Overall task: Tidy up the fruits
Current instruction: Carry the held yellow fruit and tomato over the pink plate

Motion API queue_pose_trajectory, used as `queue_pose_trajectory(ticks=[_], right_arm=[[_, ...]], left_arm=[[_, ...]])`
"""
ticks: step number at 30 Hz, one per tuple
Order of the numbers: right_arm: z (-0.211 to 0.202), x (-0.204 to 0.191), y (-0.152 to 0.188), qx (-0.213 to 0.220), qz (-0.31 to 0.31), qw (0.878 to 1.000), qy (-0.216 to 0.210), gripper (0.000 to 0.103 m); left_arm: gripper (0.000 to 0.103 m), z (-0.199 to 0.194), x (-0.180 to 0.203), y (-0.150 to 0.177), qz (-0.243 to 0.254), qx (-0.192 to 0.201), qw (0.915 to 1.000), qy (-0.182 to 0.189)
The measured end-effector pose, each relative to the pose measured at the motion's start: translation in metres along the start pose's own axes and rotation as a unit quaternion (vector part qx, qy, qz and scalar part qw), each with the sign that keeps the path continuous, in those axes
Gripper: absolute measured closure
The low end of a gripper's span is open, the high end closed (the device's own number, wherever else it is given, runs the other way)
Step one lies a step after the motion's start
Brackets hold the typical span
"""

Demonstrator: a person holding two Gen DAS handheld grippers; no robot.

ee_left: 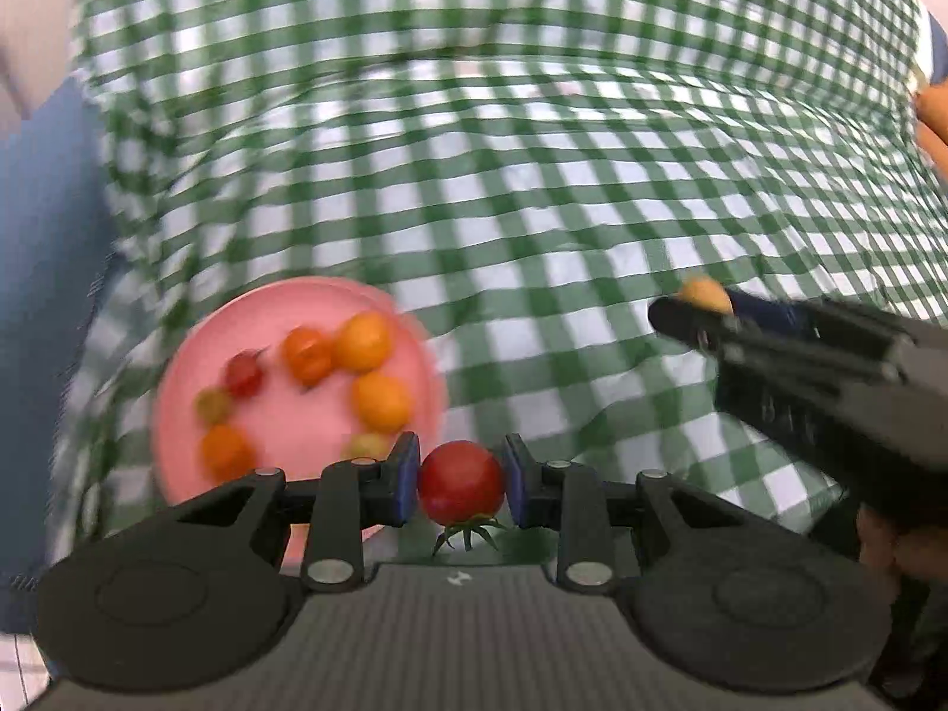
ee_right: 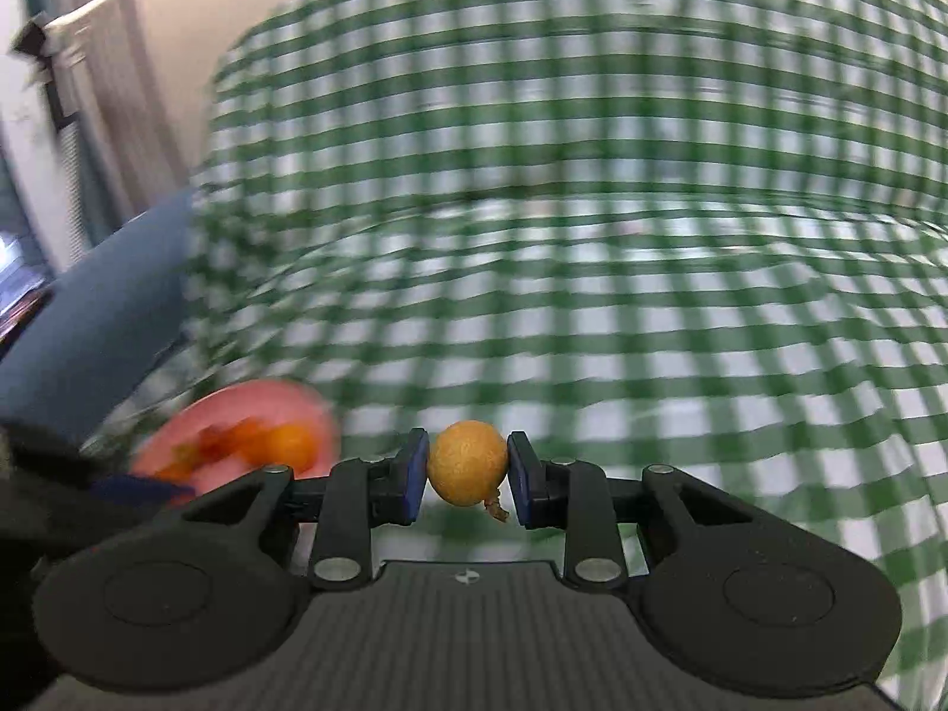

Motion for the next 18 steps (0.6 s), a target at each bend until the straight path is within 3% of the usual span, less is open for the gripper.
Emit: queue_pose_trajectory(ticks=[4, 12, 18], right_arm=[[-0.031, -0.053, 0.003, -0.017, -0.011, 1.000, -0.018, 0.073], [-0.073, -0.122, 0.027, -0.052, -0.038, 0.997, -0.043, 0.073], [-0.094, -0.153, 0.029, -0.049, -0.069, 0.995, -0.052, 0.073]], left_arm=[[0.070, -0.033, -0.033, 0.019, -0.021, 0.002, 0.9996, -0.016], [0.070, -0.079, -0.081, 0.058, -0.059, 0.005, 0.9976, -0.036], [0.070, -0.108, -0.102, 0.072, -0.080, 0.025, 0.9955, -0.044]])
Point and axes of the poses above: each gripper's, at about its wrist camera, not at the fingertips, and z roughly the way its jaws point, x to its right, y to its underside, the point moved 6 cm from there along z, roughly the way its jaws point, and after that the axes turned 11 degrees about x, right-handed, at the moved point
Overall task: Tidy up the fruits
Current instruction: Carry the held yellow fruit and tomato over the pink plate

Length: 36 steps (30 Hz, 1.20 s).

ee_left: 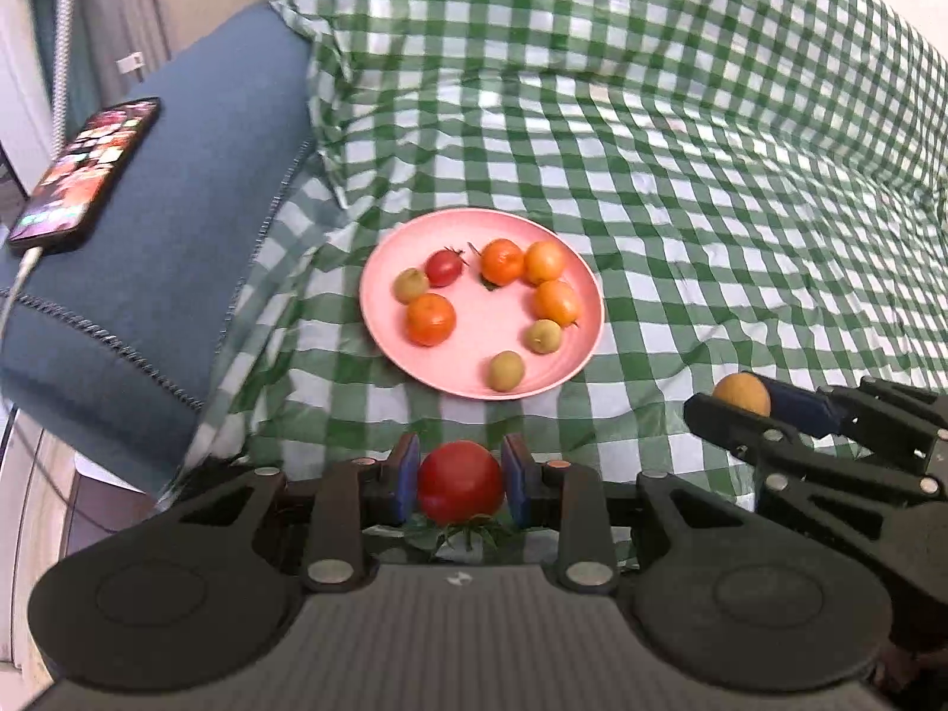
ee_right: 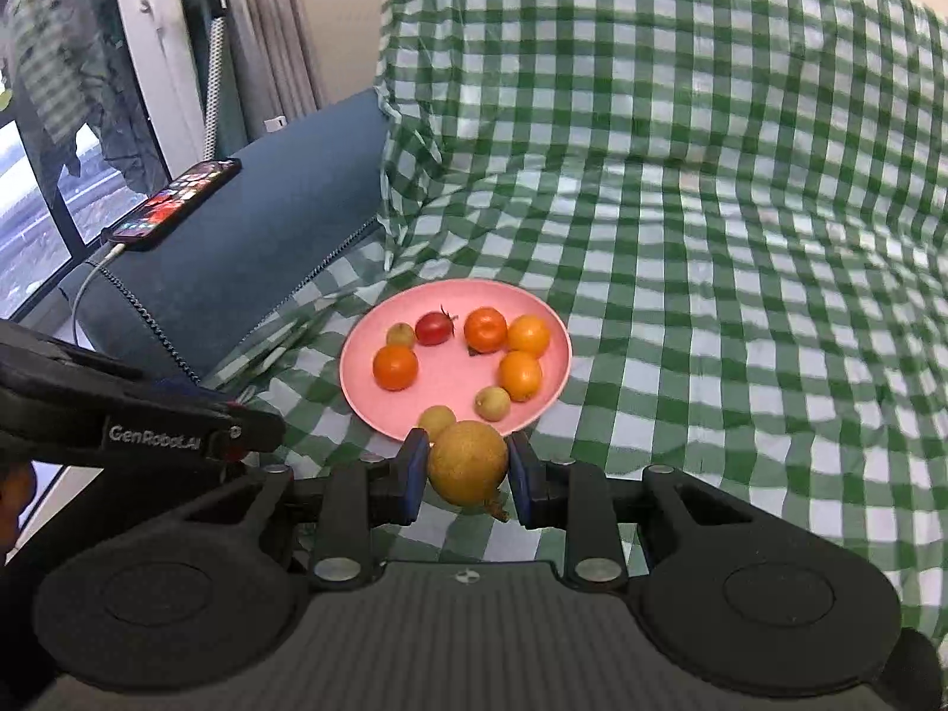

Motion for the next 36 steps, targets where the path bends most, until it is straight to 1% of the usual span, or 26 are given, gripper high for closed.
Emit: queue_pose_trajectory(ticks=[5, 9, 16, 19, 25, 31, 36], right_arm=[[-0.011, -0.016, -0.004, 0.006, -0.018, 1.000, 0.000, 0.073], [-0.013, -0.022, -0.005, 0.005, -0.024, 1.000, 0.000, 0.073], [-0.010, -0.024, -0.004, 0.002, -0.029, 1.000, -0.004, 0.073], [-0.004, -0.020, -0.004, 0.001, -0.032, 1.000, 0.001, 0.073], [0.019, -0.013, -0.007, -0.003, -0.030, 1.000, 0.006, 0.073], [0.055, -0.003, -0.013, -0.006, -0.017, 1.000, 0.016, 0.073], [0.090, 0.006, -0.017, -0.011, -0.010, 1.000, 0.022, 0.073]], left_arm=[[0.070, -0.019, -0.015, 0.002, -0.003, 0.025, 0.9995, -0.016], [0.070, -0.023, -0.024, 0.001, -0.016, 0.029, 0.9993, -0.019], [0.069, -0.016, -0.031, -0.002, -0.025, 0.027, 0.9990, -0.026], [0.069, -0.007, -0.032, -0.006, -0.026, 0.024, 0.9990, -0.028], [0.069, 0.020, -0.028, -0.031, -0.045, 0.020, 0.9987, -0.009], [0.069, 0.057, -0.020, -0.058, -0.036, 0.022, 0.9991, -0.004], [0.069, 0.093, -0.018, -0.074, -0.022, 0.022, 0.9995, -0.002]])
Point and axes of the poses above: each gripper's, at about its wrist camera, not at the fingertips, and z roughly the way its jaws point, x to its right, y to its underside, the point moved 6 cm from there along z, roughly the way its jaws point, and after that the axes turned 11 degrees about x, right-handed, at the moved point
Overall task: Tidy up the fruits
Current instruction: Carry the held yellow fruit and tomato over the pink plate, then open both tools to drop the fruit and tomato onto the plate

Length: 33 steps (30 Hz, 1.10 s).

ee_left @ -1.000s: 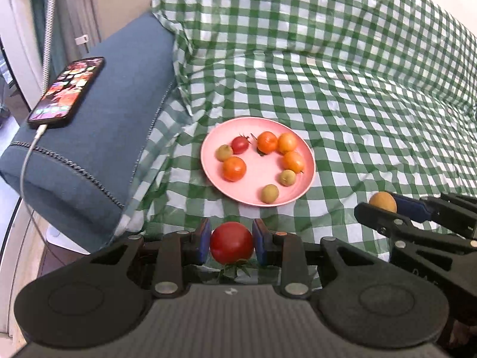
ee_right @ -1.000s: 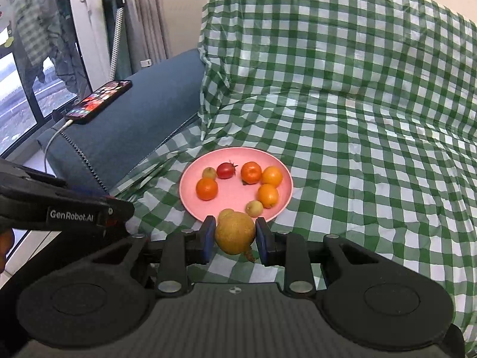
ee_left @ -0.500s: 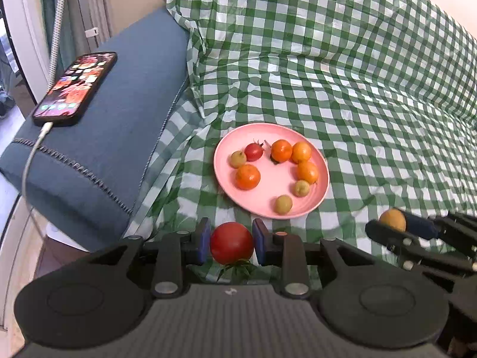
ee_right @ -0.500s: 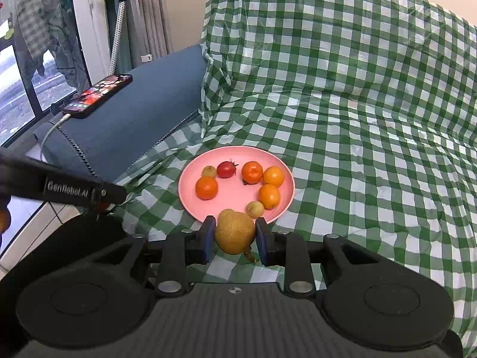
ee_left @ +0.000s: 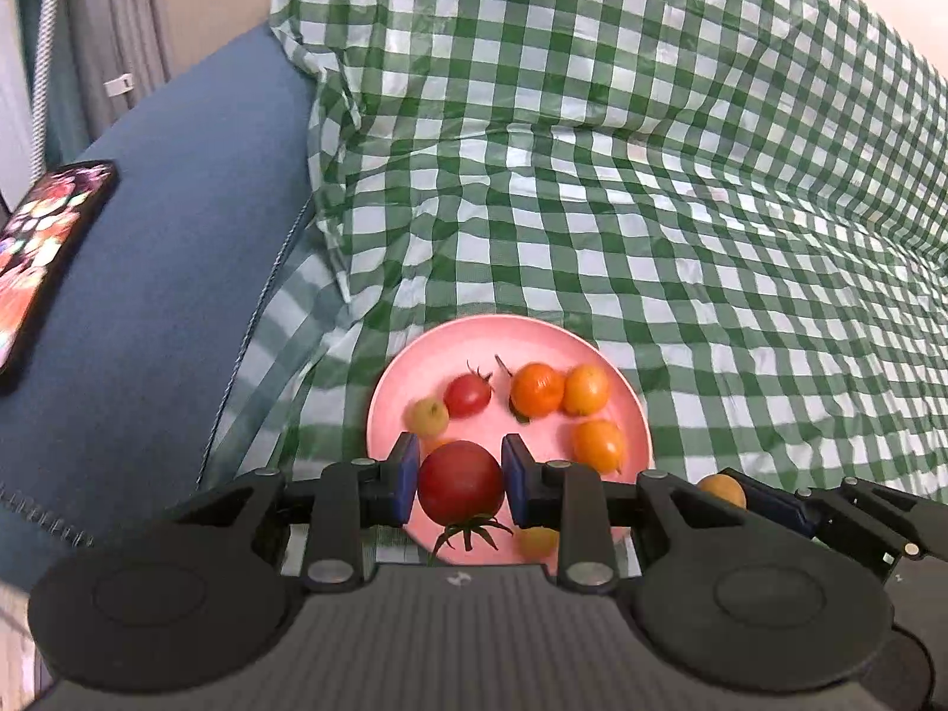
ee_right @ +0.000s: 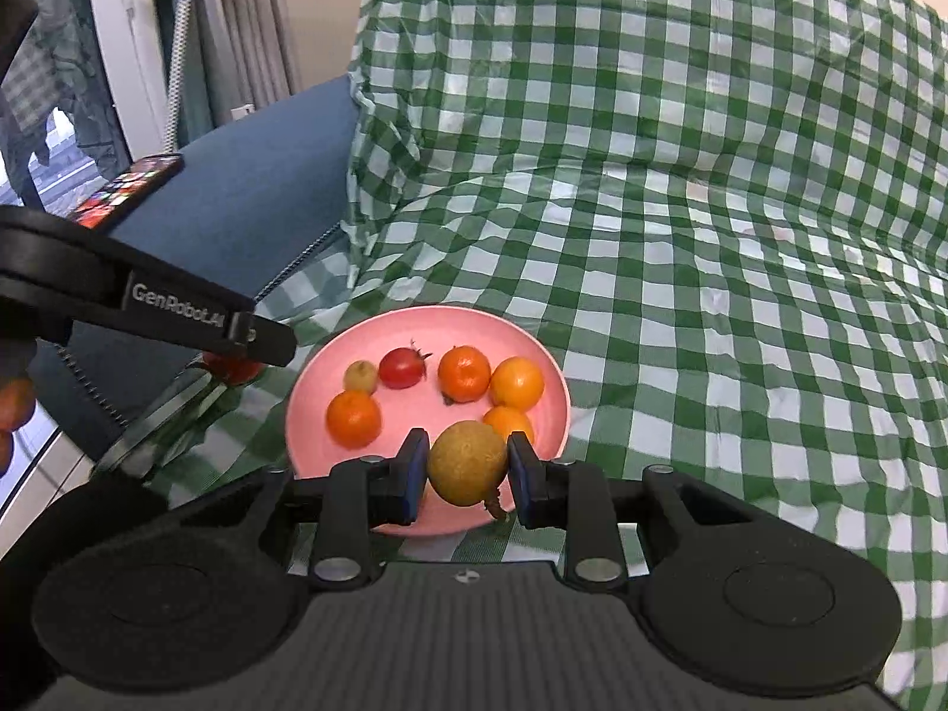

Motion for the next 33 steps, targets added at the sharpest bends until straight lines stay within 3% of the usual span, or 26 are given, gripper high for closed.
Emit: queue_pose_trajectory(ticks=[14, 26, 28, 29, 30, 32, 33], right_arm=[[0.086, 0.016, 0.003, -0.028, 0.006, 1.000, 0.007, 0.073], [0.117, 0.019, 0.013, -0.040, -0.001, 0.999, 0.007, 0.073], [0.118, 0.019, 0.011, -0.038, -0.003, 0.999, 0.006, 0.073], [0.119, 0.019, 0.010, -0.035, -0.003, 0.999, 0.005, 0.070], [0.119, 0.019, 0.008, -0.034, -0.005, 0.999, 0.005, 0.065], [0.116, 0.020, 0.006, -0.033, -0.009, 0.999, 0.004, 0.045], [0.113, 0.019, 0.004, -0.033, -0.015, 0.999, 0.006, 0.043]], left_arm=[[0.069, 0.089, 0.000, 0.002, 0.019, -0.046, 0.9988, 0.002], [0.069, 0.116, -0.007, 0.009, 0.027, -0.065, 0.9975, -0.004], [0.054, 0.115, -0.006, 0.007, 0.026, -0.061, 0.9978, -0.003], [0.022, 0.114, -0.006, 0.006, 0.026, -0.058, 0.9980, -0.004], [0.003, 0.111, -0.007, 0.004, 0.025, -0.052, 0.9983, -0.011], [0.000, 0.101, -0.009, -0.001, 0.022, -0.027, 0.9989, -0.030], [0.000, 0.097, -0.009, -0.002, 0.026, -0.025, 0.9988, -0.034]])
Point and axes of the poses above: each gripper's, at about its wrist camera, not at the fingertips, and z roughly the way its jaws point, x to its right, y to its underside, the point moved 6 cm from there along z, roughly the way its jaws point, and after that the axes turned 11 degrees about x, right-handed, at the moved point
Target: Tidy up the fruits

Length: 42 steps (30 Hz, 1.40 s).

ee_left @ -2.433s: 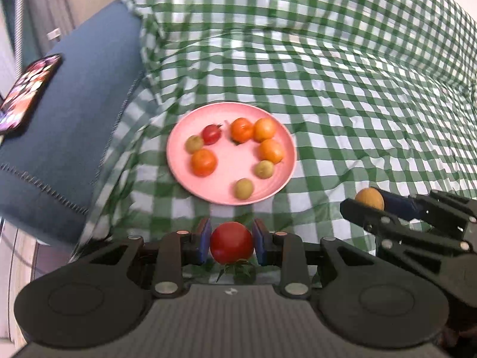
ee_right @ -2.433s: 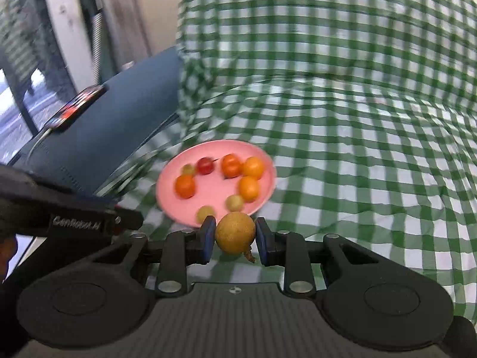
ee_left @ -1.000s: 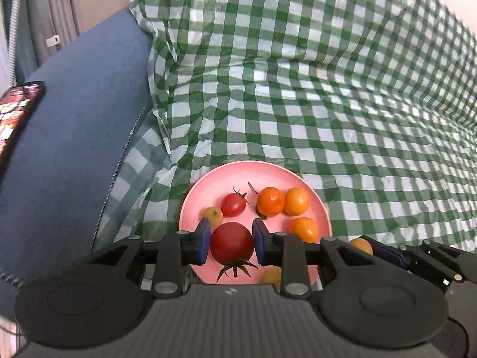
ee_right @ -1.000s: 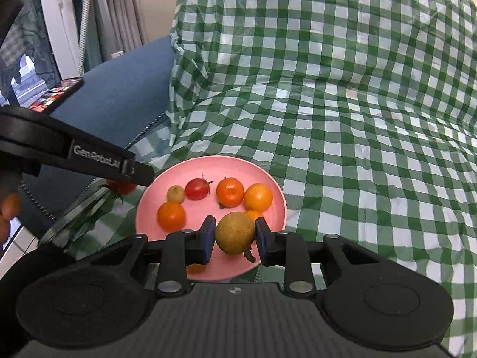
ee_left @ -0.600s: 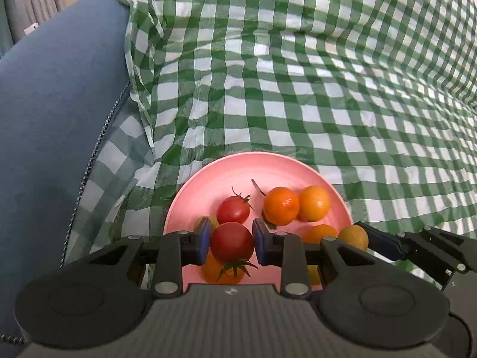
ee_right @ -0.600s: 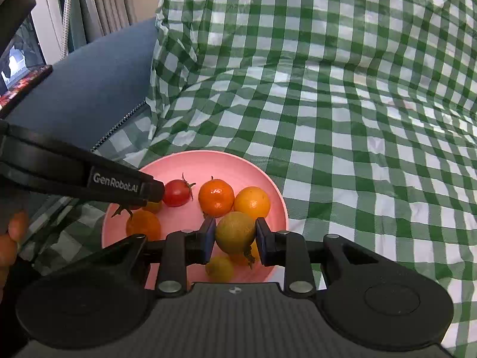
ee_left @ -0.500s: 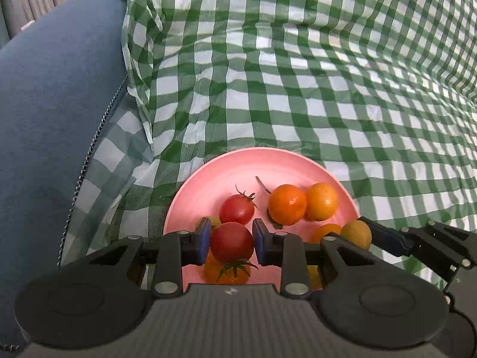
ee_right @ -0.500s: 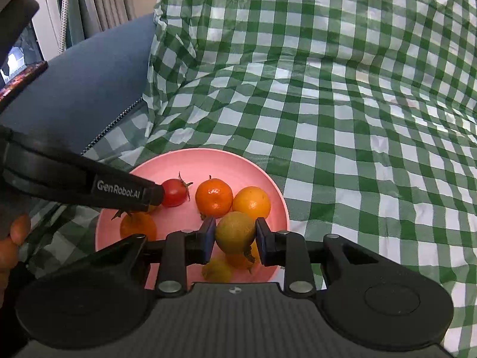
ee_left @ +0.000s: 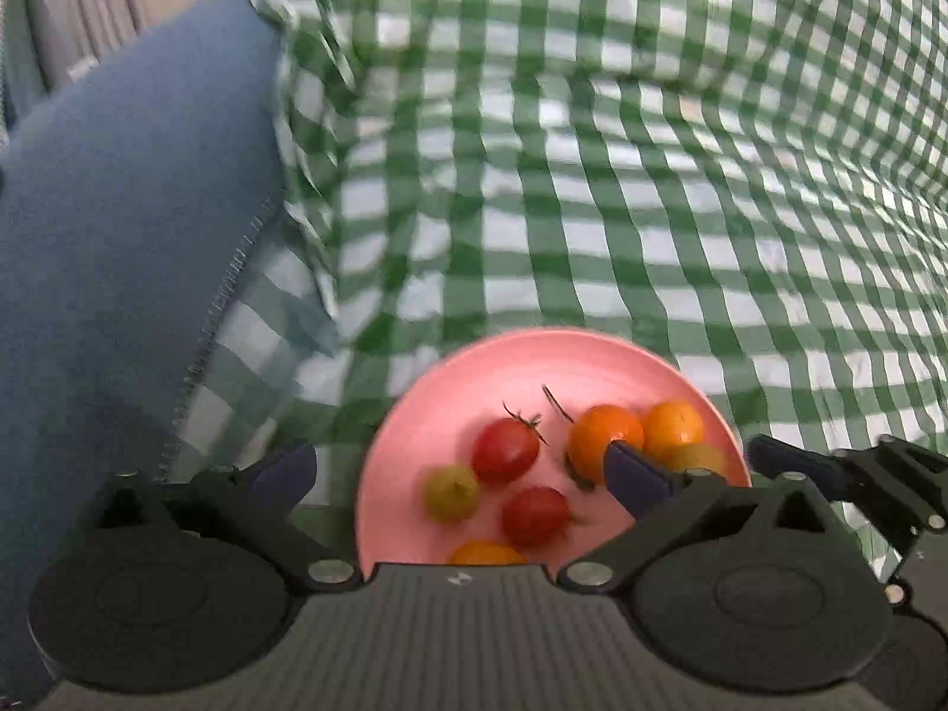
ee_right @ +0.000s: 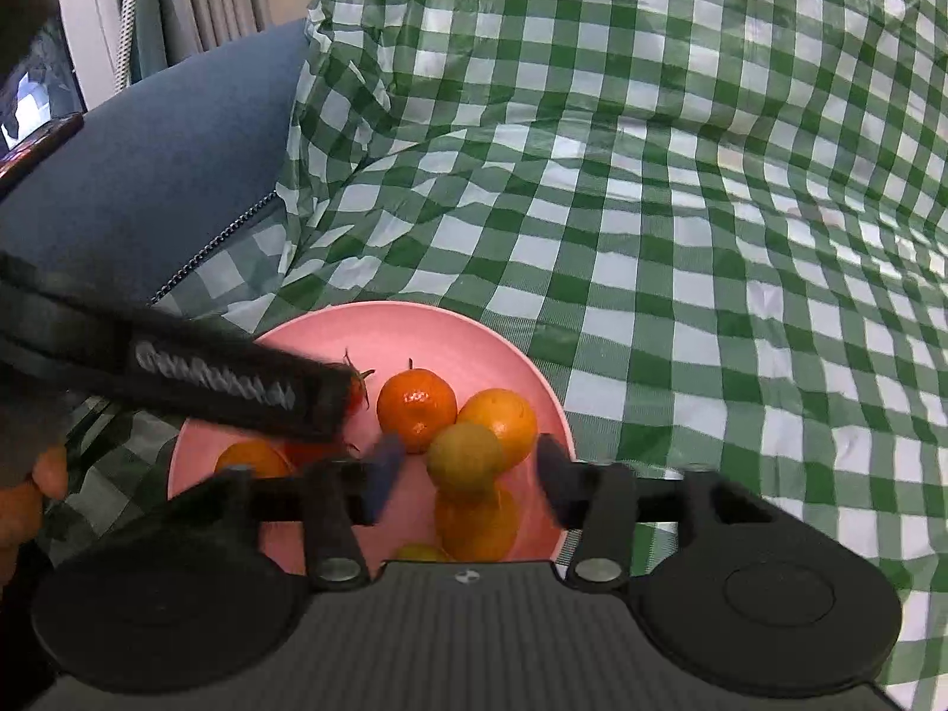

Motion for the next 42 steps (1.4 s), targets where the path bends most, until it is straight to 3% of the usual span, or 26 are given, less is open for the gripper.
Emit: queue_pose_trajectory(ticks=[5, 8, 16, 25, 42], right_arm=[[-0.033, -0.008, 0.003, 0.001, -0.050, 0.999, 0.014, 0.021], [-0.061, -0.014, 0.006, 0.000, -0.049, 0.999, 0.020, 0.013], [-0.107, -0.029, 0.024, -0.034, -0.018, 0.998, 0.040, 0.011], [-0.150, -0.027, 0.019, -0.003, -0.016, 0.997, 0.071, 0.010], [-0.203, -0.030, 0.014, 0.041, -0.029, 0.995, 0.081, 0.009]], left_arm=[[0.000, -0.020, 0.001, 0.009, 0.011, -0.045, 0.9989, -0.001], [0.000, -0.043, 0.000, 0.019, 0.008, -0.050, 0.9987, 0.000], [0.000, -0.098, -0.006, 0.043, -0.004, -0.047, 0.9989, 0.002], [0.000, -0.133, -0.003, 0.057, 0.001, -0.037, 0.9993, 0.002], [0.000, -0.181, 0.005, 0.060, 0.030, 0.005, 0.9994, -0.015]])
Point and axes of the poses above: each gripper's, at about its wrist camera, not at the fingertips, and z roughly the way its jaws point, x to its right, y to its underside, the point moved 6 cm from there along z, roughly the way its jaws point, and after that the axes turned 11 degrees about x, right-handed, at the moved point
